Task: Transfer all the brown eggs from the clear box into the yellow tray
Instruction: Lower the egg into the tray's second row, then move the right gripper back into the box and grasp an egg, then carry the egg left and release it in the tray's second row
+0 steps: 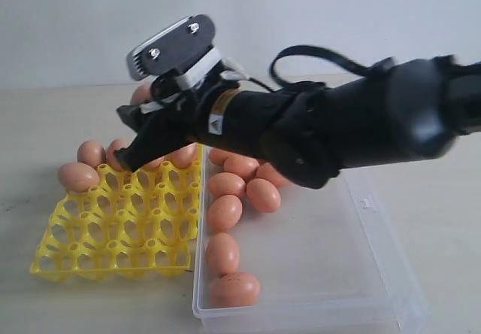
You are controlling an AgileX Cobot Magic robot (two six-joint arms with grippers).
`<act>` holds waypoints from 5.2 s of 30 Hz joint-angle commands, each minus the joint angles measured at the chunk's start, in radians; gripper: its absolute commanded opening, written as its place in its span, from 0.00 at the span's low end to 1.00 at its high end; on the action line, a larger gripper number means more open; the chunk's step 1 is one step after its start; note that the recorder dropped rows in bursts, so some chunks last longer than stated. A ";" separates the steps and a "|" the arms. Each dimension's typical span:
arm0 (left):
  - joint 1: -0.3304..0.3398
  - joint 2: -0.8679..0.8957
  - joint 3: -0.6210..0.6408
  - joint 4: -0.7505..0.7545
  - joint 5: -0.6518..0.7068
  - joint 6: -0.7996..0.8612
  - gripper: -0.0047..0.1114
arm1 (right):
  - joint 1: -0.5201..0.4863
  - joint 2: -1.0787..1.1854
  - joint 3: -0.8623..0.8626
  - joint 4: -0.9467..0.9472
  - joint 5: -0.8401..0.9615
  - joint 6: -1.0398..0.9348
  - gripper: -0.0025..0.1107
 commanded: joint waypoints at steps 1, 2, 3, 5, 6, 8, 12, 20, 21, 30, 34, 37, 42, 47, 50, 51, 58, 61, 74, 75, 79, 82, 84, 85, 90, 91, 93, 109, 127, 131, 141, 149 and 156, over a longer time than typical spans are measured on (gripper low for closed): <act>-0.006 -0.006 -0.004 -0.002 -0.009 -0.005 0.04 | 0.013 0.161 -0.148 -0.142 -0.034 0.073 0.02; -0.006 -0.006 -0.004 -0.002 -0.009 -0.005 0.04 | 0.013 0.195 -0.174 -0.167 -0.034 0.104 0.02; -0.006 -0.006 -0.004 -0.002 -0.009 -0.005 0.04 | 0.013 0.226 -0.205 -0.196 -0.028 0.140 0.02; -0.006 -0.006 -0.004 -0.002 -0.009 -0.005 0.04 | 0.013 0.273 -0.257 -0.241 -0.014 0.193 0.02; -0.006 -0.006 -0.004 -0.002 -0.009 -0.005 0.04 | 0.013 0.295 -0.285 -0.264 0.000 0.228 0.02; -0.006 -0.006 -0.004 -0.002 -0.009 -0.005 0.04 | 0.013 0.329 -0.337 -0.294 0.035 0.289 0.02; -0.006 -0.006 -0.004 -0.002 -0.009 -0.005 0.04 | 0.013 0.379 -0.407 -0.306 0.113 0.351 0.08; -0.006 -0.006 -0.004 -0.002 -0.009 -0.005 0.04 | 0.013 0.415 -0.454 -0.299 0.171 0.397 0.32; -0.006 -0.006 -0.004 -0.002 -0.009 -0.005 0.04 | 0.013 0.417 -0.454 -0.299 0.173 0.408 0.35; -0.006 -0.006 -0.004 -0.002 -0.009 -0.005 0.04 | 0.013 0.423 -0.454 -0.284 0.178 0.416 0.41; -0.006 -0.006 -0.004 -0.002 -0.009 -0.005 0.04 | 0.022 0.423 -0.454 -0.281 0.187 0.423 0.46; -0.006 -0.006 -0.004 -0.002 -0.009 -0.005 0.04 | 0.024 0.427 -0.454 -0.281 0.194 0.423 0.51; -0.006 -0.006 -0.004 -0.002 -0.009 -0.005 0.04 | 0.030 0.428 -0.454 -0.281 0.204 0.423 0.60; -0.006 -0.006 -0.004 -0.002 -0.009 -0.005 0.04 | 0.030 0.389 -0.454 -0.281 0.320 0.373 0.59; -0.006 -0.006 -0.004 -0.002 -0.009 -0.005 0.04 | 0.025 0.263 -0.454 -0.281 0.575 0.336 0.51; -0.006 -0.006 -0.004 -0.002 -0.009 -0.005 0.04 | 0.018 0.196 -0.454 -0.279 0.721 0.331 0.45; -0.006 -0.006 -0.004 -0.002 -0.009 -0.005 0.04 | -0.010 -0.068 -0.270 -0.247 1.105 0.318 0.42; -0.006 -0.006 -0.004 -0.002 -0.009 -0.005 0.04 | -0.027 -0.116 -0.092 -0.185 1.011 0.318 0.42; -0.006 -0.006 -0.004 -0.002 -0.009 -0.005 0.04 | -0.088 -0.045 -0.028 -0.093 0.938 0.285 0.52; -0.006 -0.006 -0.004 -0.002 -0.009 -0.005 0.04 | -0.088 -0.039 -0.028 -0.090 0.918 0.274 0.52; -0.006 -0.006 -0.004 -0.002 -0.009 -0.005 0.04 | -0.092 0.001 -0.045 -0.097 0.878 0.274 0.52; -0.006 -0.006 -0.004 -0.002 -0.009 -0.005 0.04 | -0.107 0.041 -0.079 -0.106 0.905 0.274 0.52; -0.006 -0.006 -0.004 -0.002 -0.009 -0.005 0.04 | -0.112 0.059 -0.100 -0.140 0.915 0.274 0.52; -0.006 -0.006 -0.004 -0.002 -0.009 -0.005 0.04 | -0.112 0.070 -0.112 -0.154 0.920 0.274 0.52; -0.006 -0.006 -0.004 -0.002 -0.009 -0.005 0.04 | -0.112 0.122 -0.165 -0.180 0.948 0.274 0.52; -0.006 -0.006 -0.004 -0.002 -0.009 -0.005 0.04 | -0.112 0.138 -0.178 -0.180 0.963 0.274 0.52; -0.006 -0.006 -0.004 -0.002 -0.009 -0.005 0.04 | -0.112 0.157 -0.196 -0.178 0.996 0.274 0.52; -0.006 -0.006 -0.004 -0.002 -0.009 -0.005 0.04 | -0.103 -0.006 -0.222 -0.180 0.909 0.270 0.02; -0.006 -0.006 -0.004 -0.002 -0.009 -0.005 0.04 | 0.012 0.185 -0.130 -0.140 -0.033 0.188 0.02; -0.006 -0.006 -0.004 -0.002 -0.009 -0.005 0.04 | 0.010 0.242 -0.130 -0.136 -0.041 0.186 0.02; -0.006 -0.006 -0.004 -0.002 -0.009 -0.005 0.04 | 0.000 0.316 -0.214 -0.136 0.005 0.180 0.02; -0.006 -0.006 -0.004 -0.002 -0.009 -0.005 0.04 | -0.028 0.316 -0.225 -0.120 0.091 0.147 0.06; -0.006 -0.006 -0.004 -0.002 -0.009 -0.005 0.04 | -0.036 0.316 -0.225 -0.118 0.068 0.199 0.30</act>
